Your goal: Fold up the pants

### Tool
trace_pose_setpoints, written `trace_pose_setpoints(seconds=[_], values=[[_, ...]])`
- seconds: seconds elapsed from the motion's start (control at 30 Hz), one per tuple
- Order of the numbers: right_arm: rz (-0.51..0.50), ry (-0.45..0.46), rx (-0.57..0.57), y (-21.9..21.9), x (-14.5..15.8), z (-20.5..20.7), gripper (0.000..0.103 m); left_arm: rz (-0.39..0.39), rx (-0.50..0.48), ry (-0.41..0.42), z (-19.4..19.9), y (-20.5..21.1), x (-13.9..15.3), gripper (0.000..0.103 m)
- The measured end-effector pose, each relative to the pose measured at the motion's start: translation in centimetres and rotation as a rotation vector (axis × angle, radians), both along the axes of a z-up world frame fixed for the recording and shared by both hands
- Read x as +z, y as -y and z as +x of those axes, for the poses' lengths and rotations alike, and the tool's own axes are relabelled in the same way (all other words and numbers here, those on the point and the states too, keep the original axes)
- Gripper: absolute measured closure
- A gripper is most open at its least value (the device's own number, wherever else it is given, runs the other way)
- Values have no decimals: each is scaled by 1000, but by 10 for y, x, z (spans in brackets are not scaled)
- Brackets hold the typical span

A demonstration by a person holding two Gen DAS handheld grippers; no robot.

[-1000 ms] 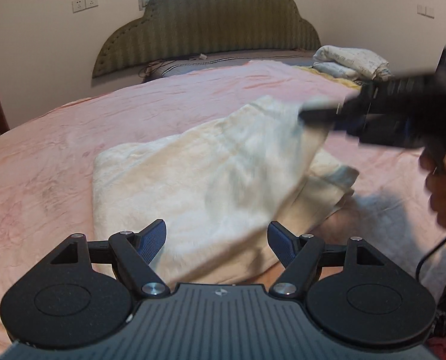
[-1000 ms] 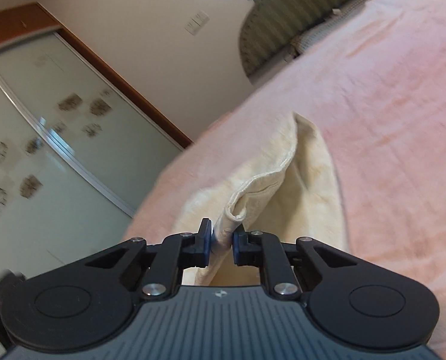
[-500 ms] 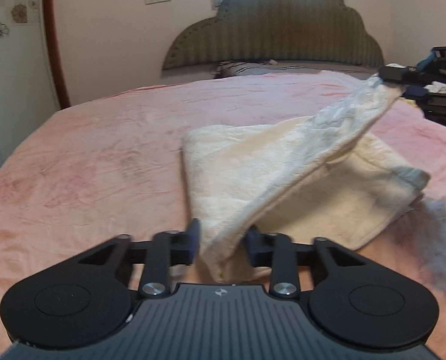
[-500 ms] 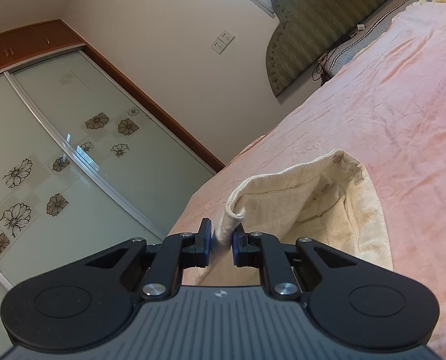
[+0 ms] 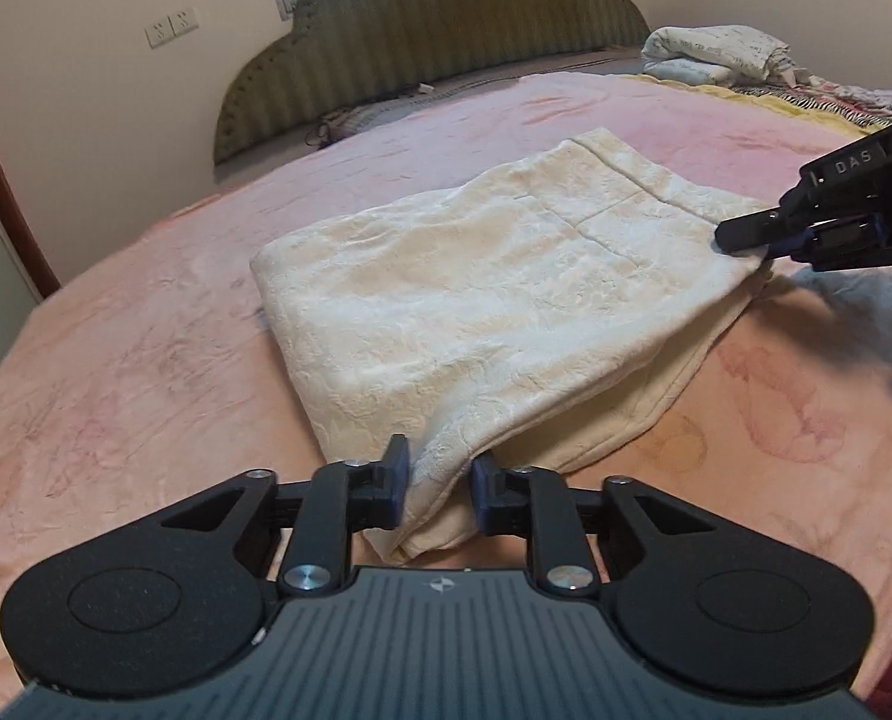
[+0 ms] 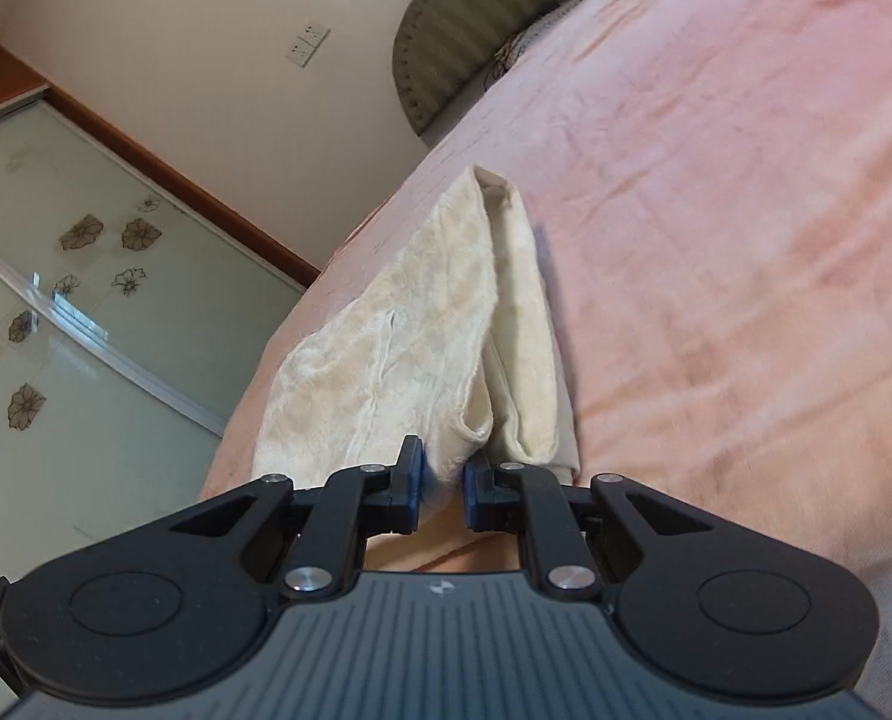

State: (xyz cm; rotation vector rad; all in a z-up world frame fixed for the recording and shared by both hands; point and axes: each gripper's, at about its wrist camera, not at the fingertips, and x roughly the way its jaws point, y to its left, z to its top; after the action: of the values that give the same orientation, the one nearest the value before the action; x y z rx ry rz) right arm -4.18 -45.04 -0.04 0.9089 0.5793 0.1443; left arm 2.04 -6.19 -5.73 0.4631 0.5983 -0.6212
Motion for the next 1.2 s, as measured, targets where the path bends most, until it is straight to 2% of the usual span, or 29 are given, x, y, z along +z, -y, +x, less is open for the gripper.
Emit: trace_pose_setpoints(seconds=[0.03, 0.1, 0.17, 0.2, 0.27, 0.33, 0.37, 0.4, 0.47, 0.53, 0.57, 0.63, 0.73, 0.8, 0.87, 0.9, 0.97, 1.0, 1.03, 1.1, 1.2], values=[[2, 1, 4, 1, 2, 1, 89, -14, -3, -11, 2, -5, 4, 63], [-31, -4, 22, 3, 13, 2, 81, -40, -11, -27, 4, -16, 11, 53], [-115, 6, -16, 6, 30, -4, 76, -91, -28, -48, 3, -27, 20, 48], [-198, 13, -60, 4, 43, -7, 76, -132, -38, -70, 5, -31, 25, 44], [-438, 26, -127, -10, 67, -12, 74, -224, -55, -111, 13, -35, 36, 39], [-594, 68, -71, -33, 80, -6, 73, -296, -42, -135, 23, -33, 42, 35], [-626, 82, -15, -45, 81, 0, 73, -315, -31, -146, 29, -28, 42, 35], [-646, 89, 52, -58, 78, 7, 73, -316, -22, -149, 34, -20, 39, 35], [-672, 62, 153, -76, 65, 19, 73, -246, 4, -168, 41, -4, 24, 37], [-718, 6, 182, -84, 51, 25, 75, -168, 6, -198, 41, 5, 7, 38], [-742, -8, 189, -84, 47, 24, 75, -157, 2, -179, 36, 4, 5, 38], [-732, -2, 177, -80, 52, 15, 75, -168, -27, -139, 28, -1, 13, 36], [-715, 59, 142, -72, 67, 12, 72, -205, -15, -115, 35, -4, 23, 27], [-718, 31, 182, -70, 63, 20, 70, -185, 2, -129, 42, -1, 17, 25], [-779, -40, 237, -74, 50, 29, 70, -148, 5, -171, 44, 2, 5, 26], [-795, -28, 237, -75, 48, 26, 70, -151, 6, -160, 42, 0, 4, 25], [-740, 7, 209, -66, 55, 22, 69, -172, -1, -138, 41, -5, 9, 25], [-706, 21, 182, -59, 59, 22, 66, -187, 5, -140, 44, -9, 12, 25], [-676, 24, 151, -50, 62, 24, 57, -197, 29, -142, 50, -11, 15, 25], [-650, 5, 108, -36, 64, 32, 49, -203, 84, -131, 62, -14, 20, 25], [-642, -23, 74, -22, 59, 44, 49, -218, 183, -144, 78, -18, 25, 25]])
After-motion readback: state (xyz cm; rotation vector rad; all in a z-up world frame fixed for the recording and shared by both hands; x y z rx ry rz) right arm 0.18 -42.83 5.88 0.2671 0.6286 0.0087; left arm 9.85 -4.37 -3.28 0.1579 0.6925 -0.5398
